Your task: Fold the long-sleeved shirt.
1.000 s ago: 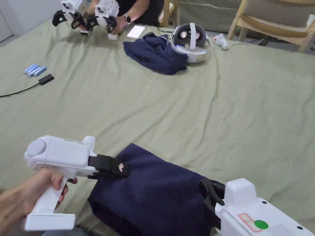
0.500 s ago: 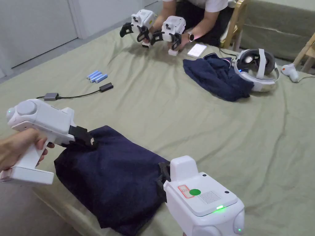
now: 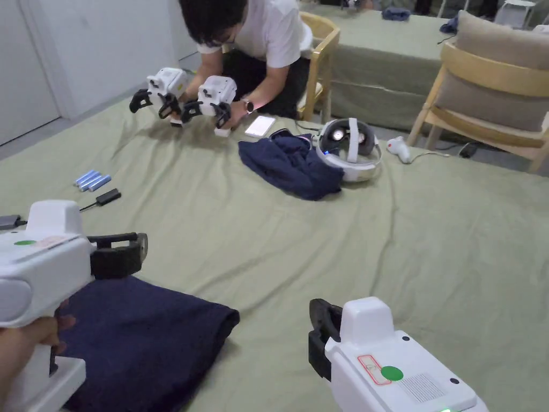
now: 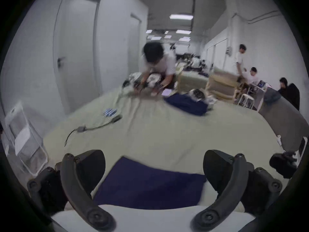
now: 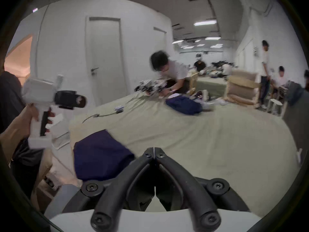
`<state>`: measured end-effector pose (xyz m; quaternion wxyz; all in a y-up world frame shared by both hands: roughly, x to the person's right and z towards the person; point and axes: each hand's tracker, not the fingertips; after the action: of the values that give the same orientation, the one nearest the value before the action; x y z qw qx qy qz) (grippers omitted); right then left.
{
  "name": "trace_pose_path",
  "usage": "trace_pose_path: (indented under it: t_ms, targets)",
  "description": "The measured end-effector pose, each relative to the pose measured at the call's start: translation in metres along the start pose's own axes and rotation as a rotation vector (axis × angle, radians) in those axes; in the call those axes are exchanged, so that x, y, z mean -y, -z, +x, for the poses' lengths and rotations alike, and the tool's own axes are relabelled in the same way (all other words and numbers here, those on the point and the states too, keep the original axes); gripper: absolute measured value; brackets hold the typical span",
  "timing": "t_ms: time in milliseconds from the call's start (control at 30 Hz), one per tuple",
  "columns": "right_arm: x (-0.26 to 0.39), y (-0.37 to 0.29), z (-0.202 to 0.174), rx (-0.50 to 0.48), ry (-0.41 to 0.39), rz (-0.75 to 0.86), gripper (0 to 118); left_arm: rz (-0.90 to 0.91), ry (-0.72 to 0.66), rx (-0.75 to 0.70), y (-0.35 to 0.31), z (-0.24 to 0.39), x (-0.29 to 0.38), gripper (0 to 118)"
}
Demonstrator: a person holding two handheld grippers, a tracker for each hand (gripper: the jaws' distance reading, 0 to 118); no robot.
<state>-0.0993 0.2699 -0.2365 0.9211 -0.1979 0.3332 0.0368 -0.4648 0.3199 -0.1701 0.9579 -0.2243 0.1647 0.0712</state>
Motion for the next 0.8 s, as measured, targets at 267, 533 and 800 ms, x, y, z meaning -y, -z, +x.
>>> trace_pose_path:
  t_ms: [267, 533, 800]
  targets:
    - [-0.016, -0.126, 0.113, 0.392, 0.012, 0.135, 0, 0.201, 0.087, 0.116, -0.033, 0.223, 0.028, 111]
    - [-0.043, -0.180, 0.185, 0.646, -0.015, 0.242, 0, 0.274, 0.123, 0.238, -0.045, 0.328, -0.004, 111]
    - [-0.060, -0.171, 0.234, 0.670, 0.036, 0.330, 118, 0.325, 0.176, 0.246, -0.052, 0.343, -0.029, 111]
